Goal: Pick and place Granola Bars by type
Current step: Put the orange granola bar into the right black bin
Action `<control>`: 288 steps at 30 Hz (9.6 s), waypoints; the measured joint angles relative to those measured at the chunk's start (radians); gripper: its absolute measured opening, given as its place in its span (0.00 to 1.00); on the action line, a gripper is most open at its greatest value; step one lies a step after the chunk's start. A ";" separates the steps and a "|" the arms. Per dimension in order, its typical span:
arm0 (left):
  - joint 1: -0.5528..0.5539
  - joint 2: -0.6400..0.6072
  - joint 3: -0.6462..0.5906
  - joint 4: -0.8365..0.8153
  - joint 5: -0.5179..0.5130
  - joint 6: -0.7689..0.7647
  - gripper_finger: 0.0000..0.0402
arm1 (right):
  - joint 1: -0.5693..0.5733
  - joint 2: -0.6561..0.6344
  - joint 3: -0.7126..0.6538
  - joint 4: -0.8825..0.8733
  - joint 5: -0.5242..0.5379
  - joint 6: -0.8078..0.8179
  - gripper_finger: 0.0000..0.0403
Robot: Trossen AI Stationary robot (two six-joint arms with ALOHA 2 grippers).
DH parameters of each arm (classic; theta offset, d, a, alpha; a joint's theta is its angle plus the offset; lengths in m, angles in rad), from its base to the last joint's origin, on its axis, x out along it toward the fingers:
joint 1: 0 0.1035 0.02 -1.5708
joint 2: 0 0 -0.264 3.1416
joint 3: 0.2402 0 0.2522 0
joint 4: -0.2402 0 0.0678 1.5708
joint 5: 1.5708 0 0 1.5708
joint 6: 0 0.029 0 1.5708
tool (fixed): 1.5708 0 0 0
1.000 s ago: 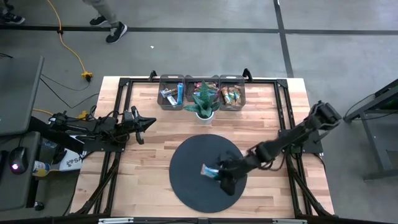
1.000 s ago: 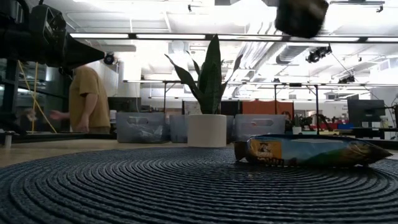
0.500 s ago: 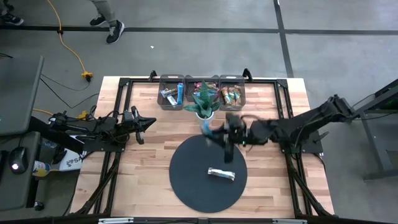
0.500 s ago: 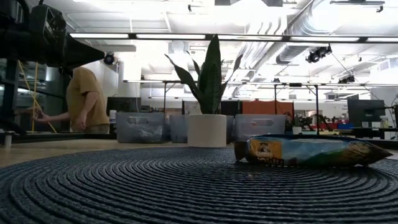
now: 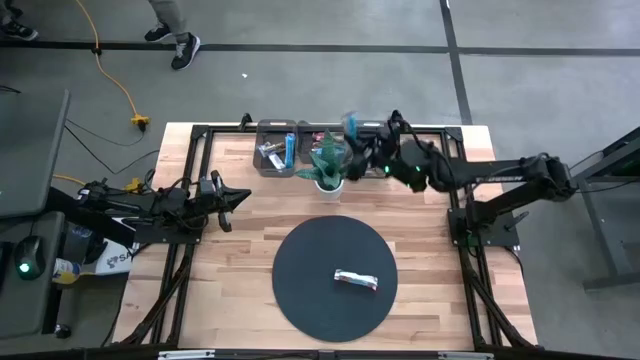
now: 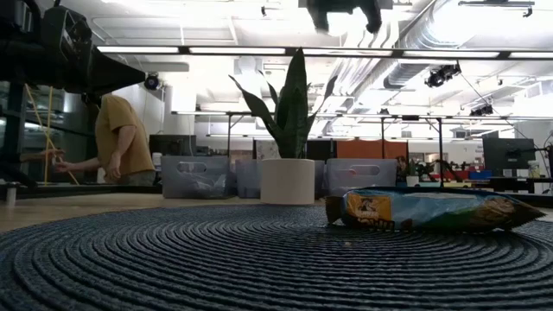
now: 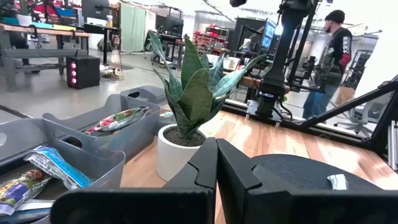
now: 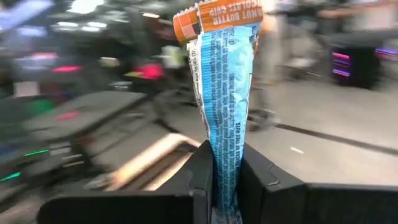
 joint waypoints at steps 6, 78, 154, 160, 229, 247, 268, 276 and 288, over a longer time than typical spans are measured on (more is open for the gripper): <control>0.000 0.000 0.000 0.000 0.000 0.000 0.00 | -0.184 0.000 0.000 -0.195 0.032 0.114 0.08; 0.000 0.000 0.000 0.000 -0.002 0.000 0.00 | -0.637 0.345 0.000 -0.651 -0.528 0.428 0.19; 0.000 0.000 0.000 0.000 0.000 0.000 0.00 | 0.549 0.378 -0.001 -0.629 -0.552 0.206 0.40; 0.000 0.000 0.000 0.000 0.000 0.000 0.00 | 0.548 0.457 -0.001 -0.565 -0.598 0.210 0.41; 0.000 0.000 0.000 0.000 0.001 0.000 0.00 | 0.554 0.593 0.000 -0.553 -0.518 0.231 0.25; 0.000 0.000 0.000 0.000 0.001 0.000 0.00 | 0.550 0.562 -0.005 -0.531 -0.564 0.257 0.11; 0.000 0.000 0.000 0.000 0.001 0.000 0.00 | 0.525 0.398 -0.002 0.113 -0.388 0.224 0.10; 0.000 0.000 0.000 0.000 0.000 0.000 0.00 | 0.462 0.305 -0.002 0.380 -0.176 0.038 0.09; 0.000 0.000 0.000 0.000 0.000 0.000 0.00 | 0.232 0.107 -0.001 0.416 0.072 -0.249 0.08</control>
